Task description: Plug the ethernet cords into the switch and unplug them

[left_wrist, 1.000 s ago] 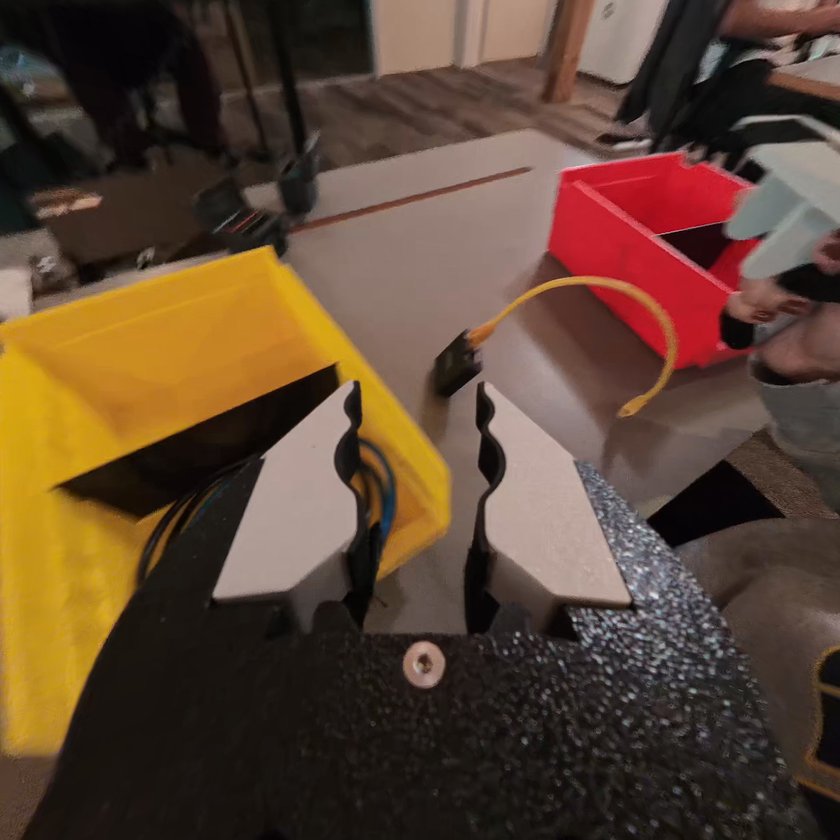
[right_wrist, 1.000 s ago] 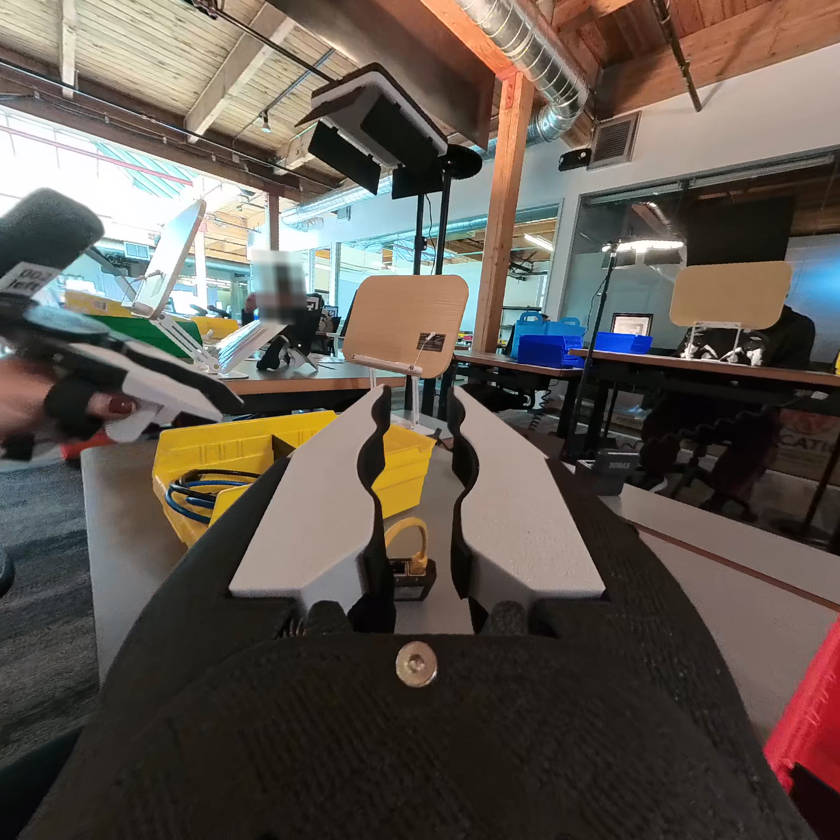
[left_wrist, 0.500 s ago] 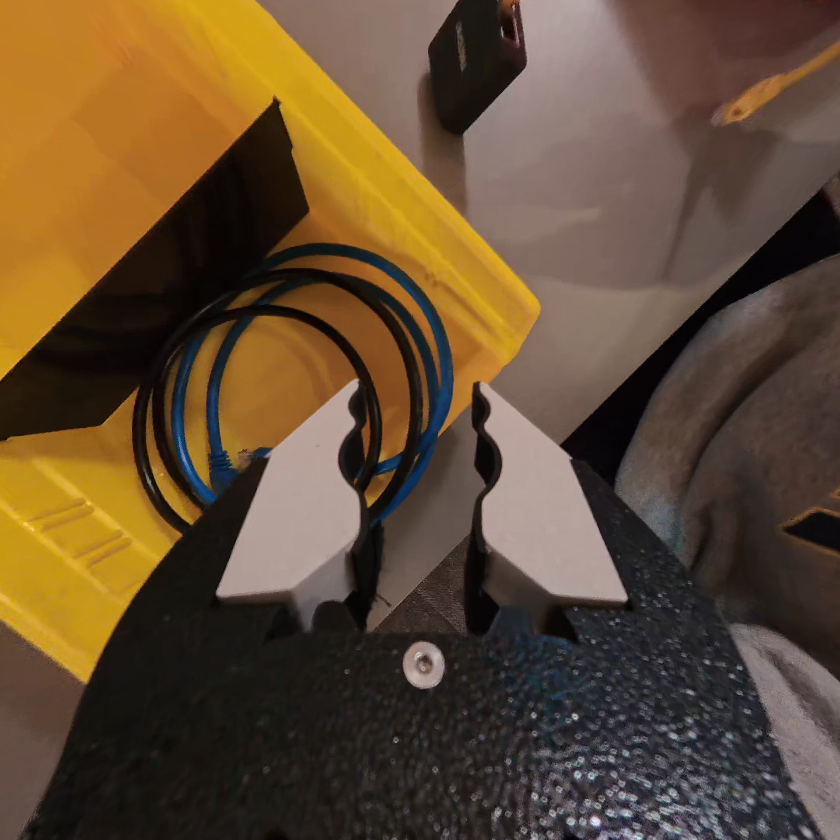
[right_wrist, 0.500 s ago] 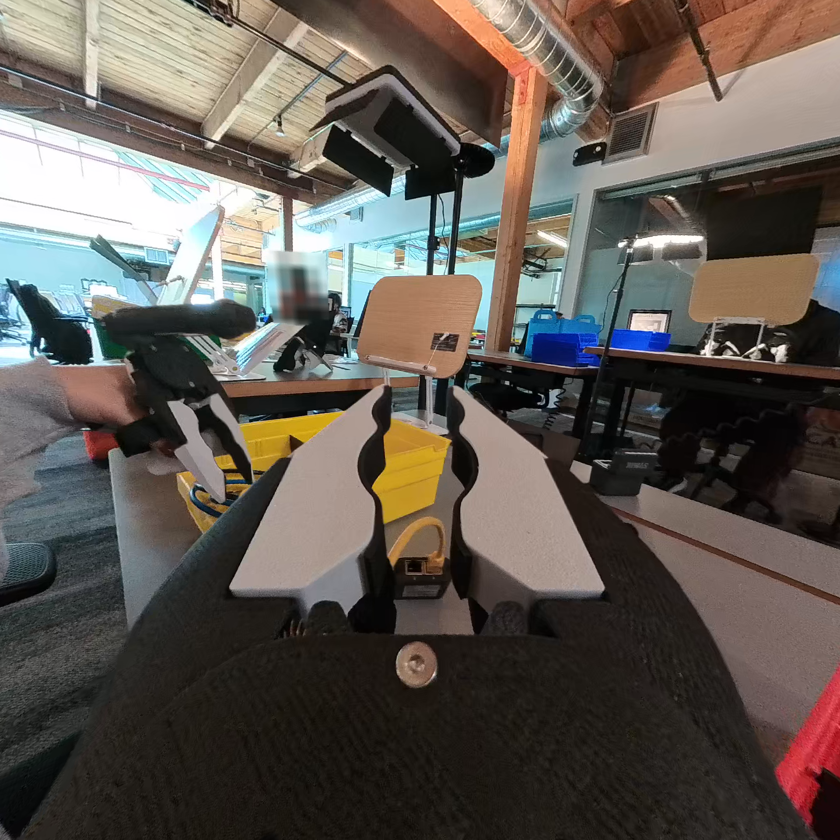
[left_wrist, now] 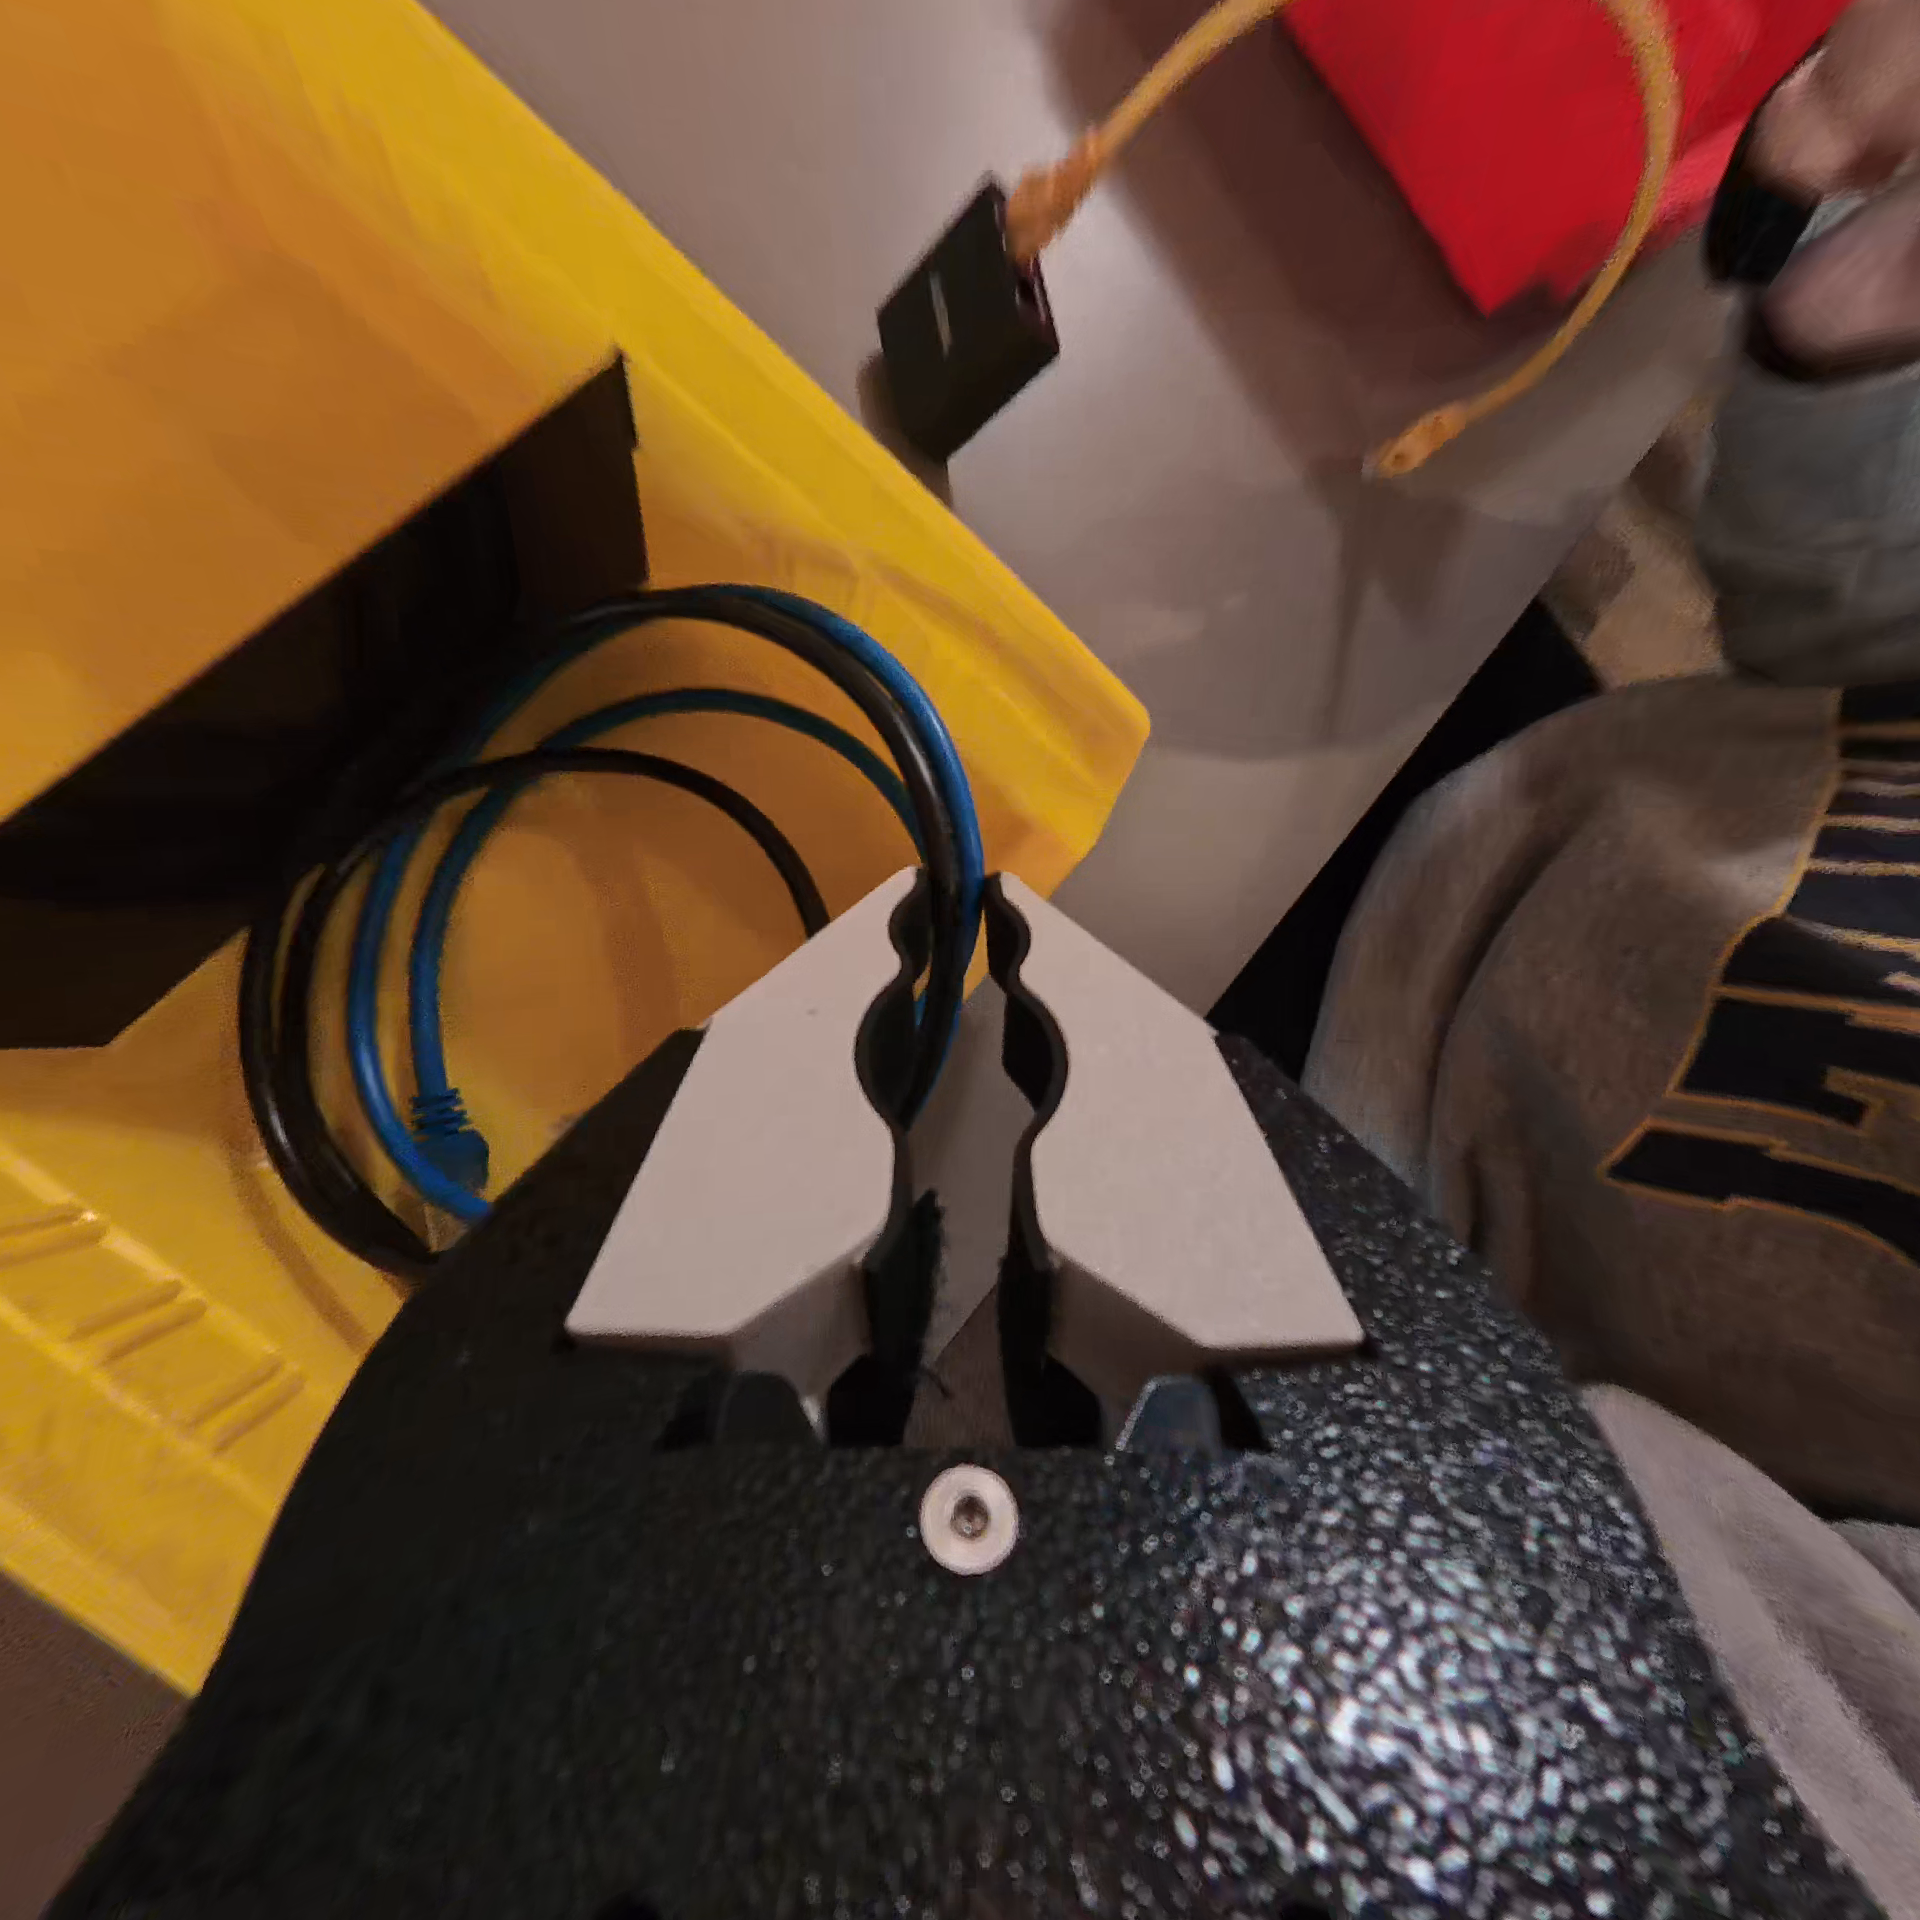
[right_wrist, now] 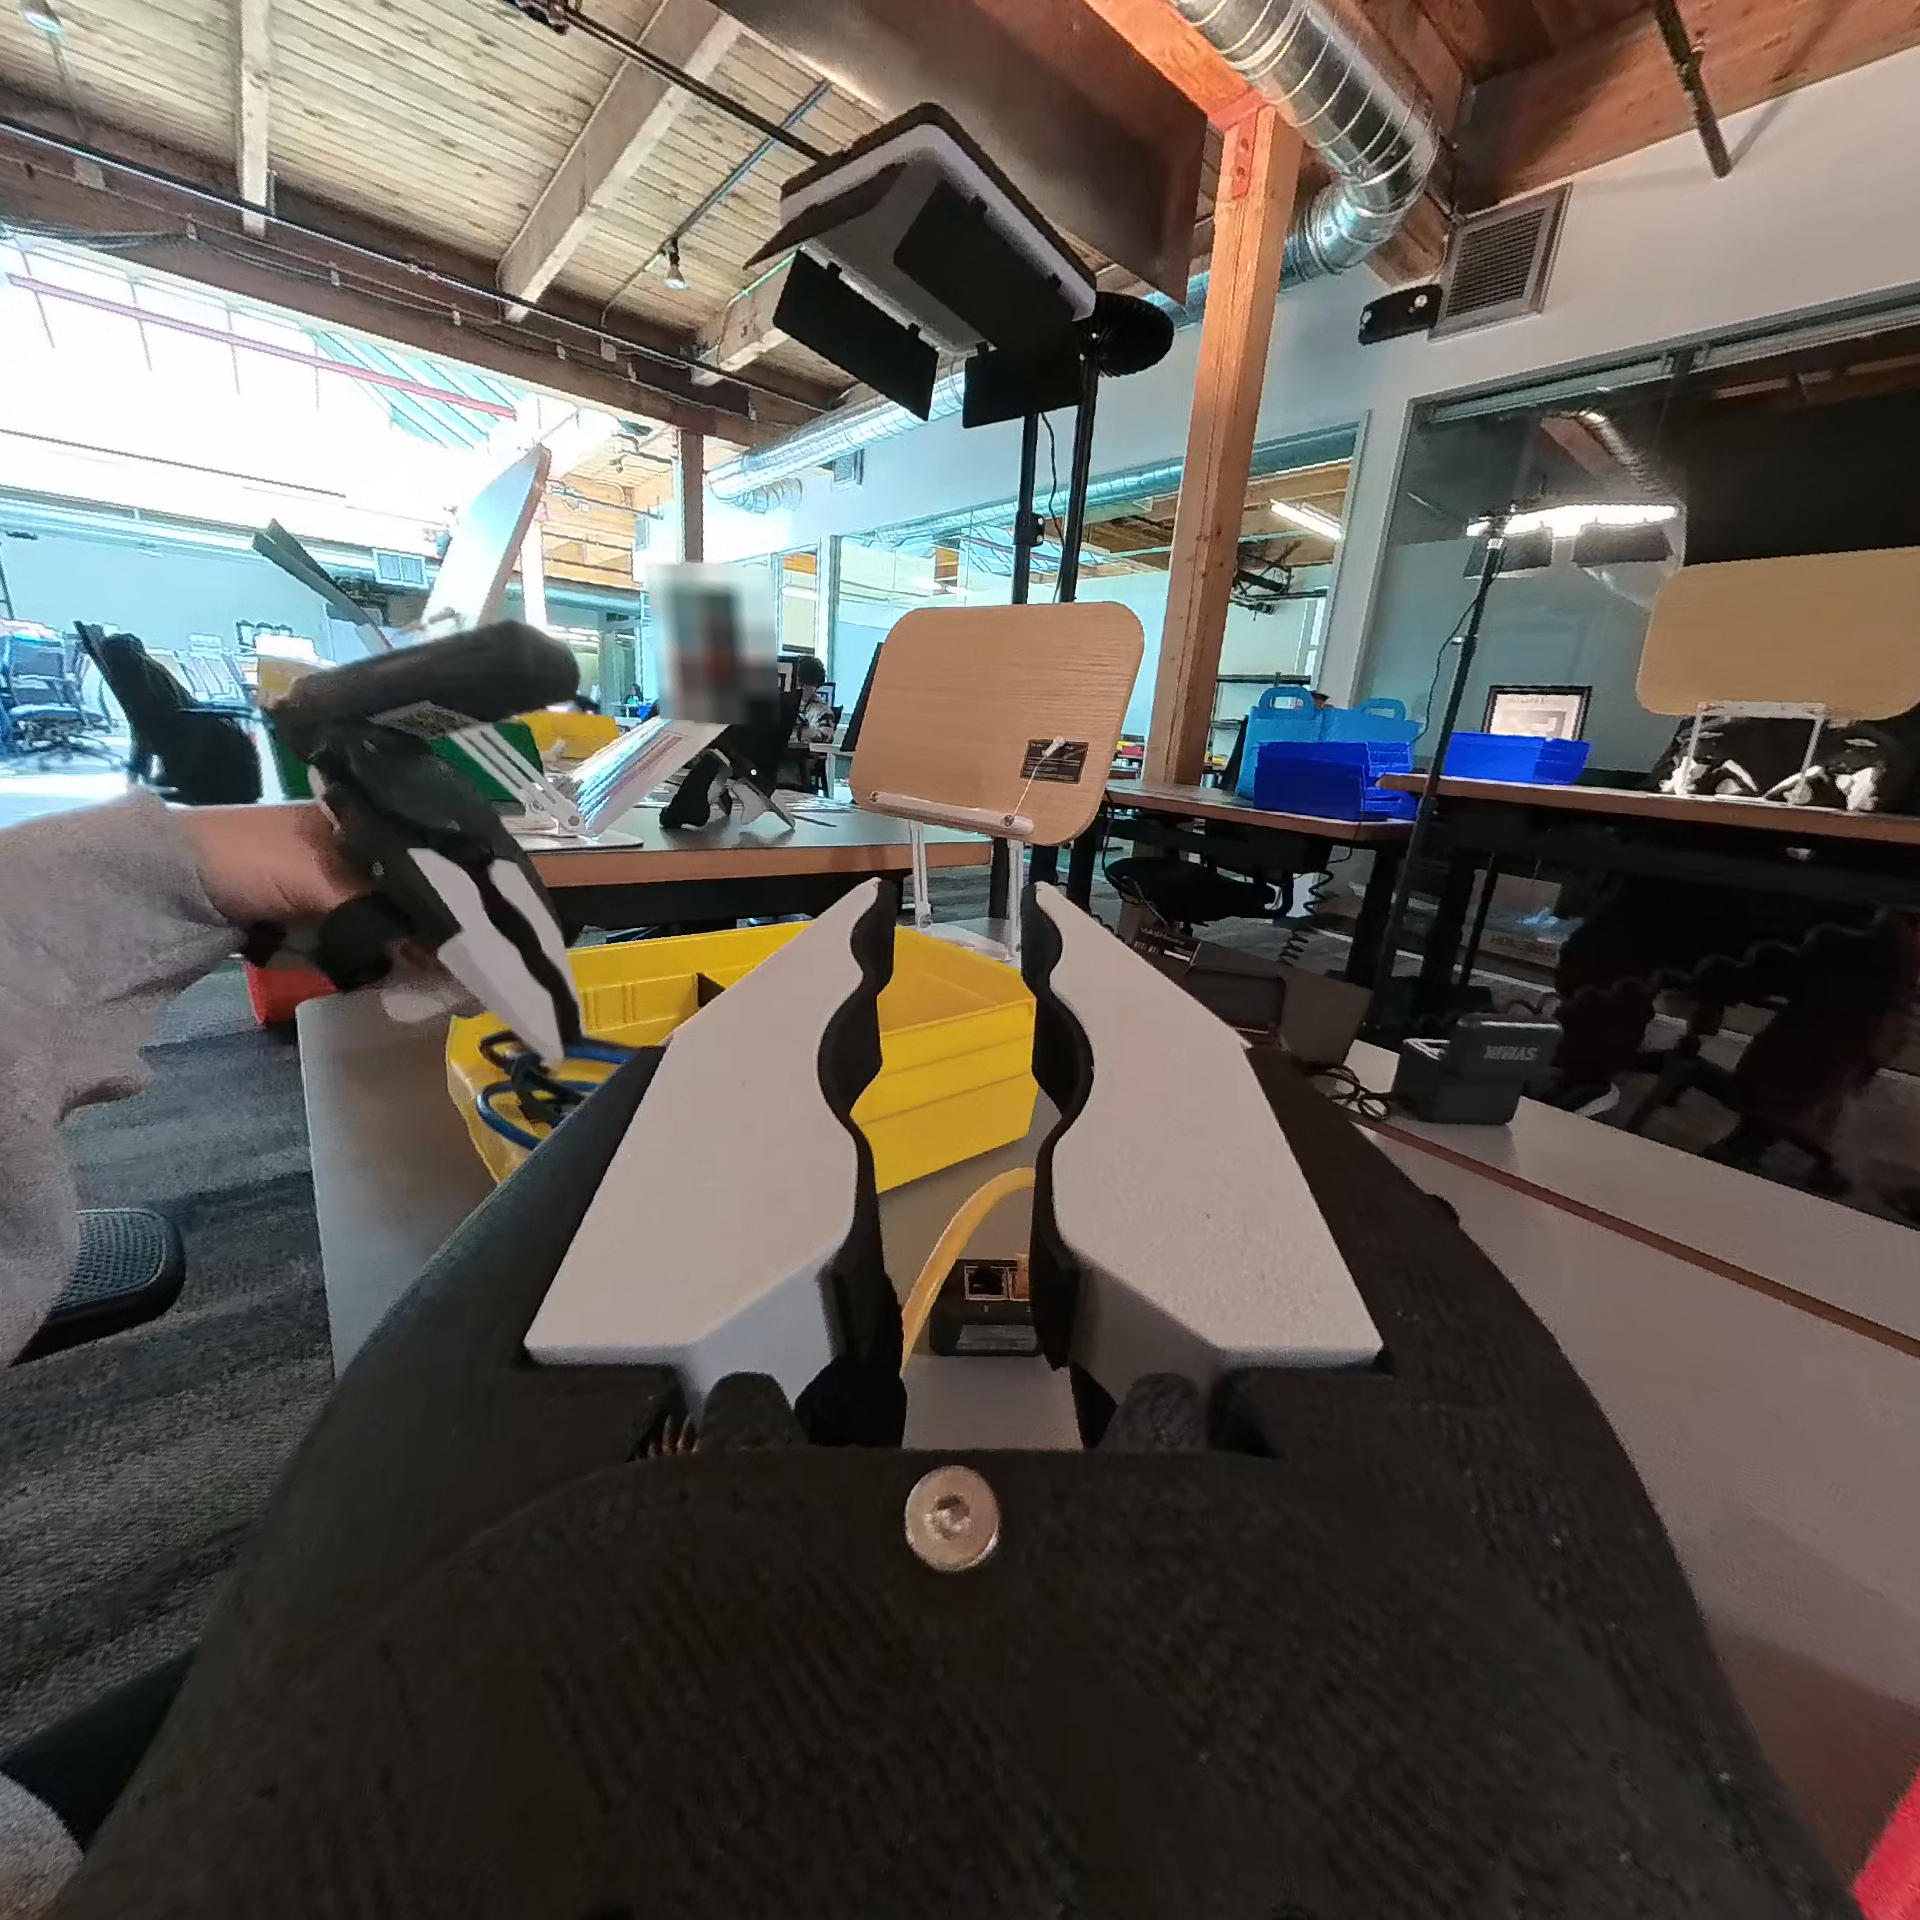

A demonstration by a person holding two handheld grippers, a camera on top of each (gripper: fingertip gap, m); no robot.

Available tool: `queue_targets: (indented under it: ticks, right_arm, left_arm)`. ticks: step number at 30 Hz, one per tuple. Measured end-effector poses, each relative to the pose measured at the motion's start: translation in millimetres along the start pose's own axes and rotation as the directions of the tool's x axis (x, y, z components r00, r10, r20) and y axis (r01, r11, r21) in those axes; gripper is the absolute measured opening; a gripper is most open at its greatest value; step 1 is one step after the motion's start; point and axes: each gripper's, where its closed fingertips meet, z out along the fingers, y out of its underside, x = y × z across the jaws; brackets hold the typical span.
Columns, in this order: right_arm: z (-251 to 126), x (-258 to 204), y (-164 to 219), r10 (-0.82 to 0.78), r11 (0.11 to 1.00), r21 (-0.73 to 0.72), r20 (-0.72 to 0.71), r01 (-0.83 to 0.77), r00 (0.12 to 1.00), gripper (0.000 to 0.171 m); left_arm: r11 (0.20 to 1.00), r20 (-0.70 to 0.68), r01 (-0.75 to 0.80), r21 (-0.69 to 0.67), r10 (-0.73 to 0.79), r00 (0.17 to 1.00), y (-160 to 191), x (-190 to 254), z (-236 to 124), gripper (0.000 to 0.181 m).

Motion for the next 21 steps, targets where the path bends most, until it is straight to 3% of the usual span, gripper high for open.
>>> queue_targets:
  ticks: [8,14,17,21]
  right_arm:
    - [1.8,-3.6,3.0,0.021,1.000,-0.006,0.015,-0.021,1.000,0.022]
    - [3.0,-6.4,4.1,0.022,1.000,-0.012,0.022,-0.022,1.000,0.022]
    - [3.2,-7.1,4.3,0.027,1.000,-0.013,0.026,-0.027,0.999,0.022]
    - [2.9,-6.6,4.0,0.033,0.999,-0.010,0.026,-0.033,0.999,0.022]
  left_arm:
    - [0.949,-0.002,0.093,0.302,-0.097,0.995,-27.8,-11.0,-49.2,0.003]
    - [0.862,0.128,0.043,0.505,-0.124,0.984,-53.2,-30.3,-81.7,0.003]
    - [0.826,0.154,0.045,0.561,-0.158,0.975,-61.0,-35.1,-91.0,0.003]
    - [0.833,0.039,0.107,0.543,-0.152,0.988,-59.1,-23.8,-83.9,0.003]
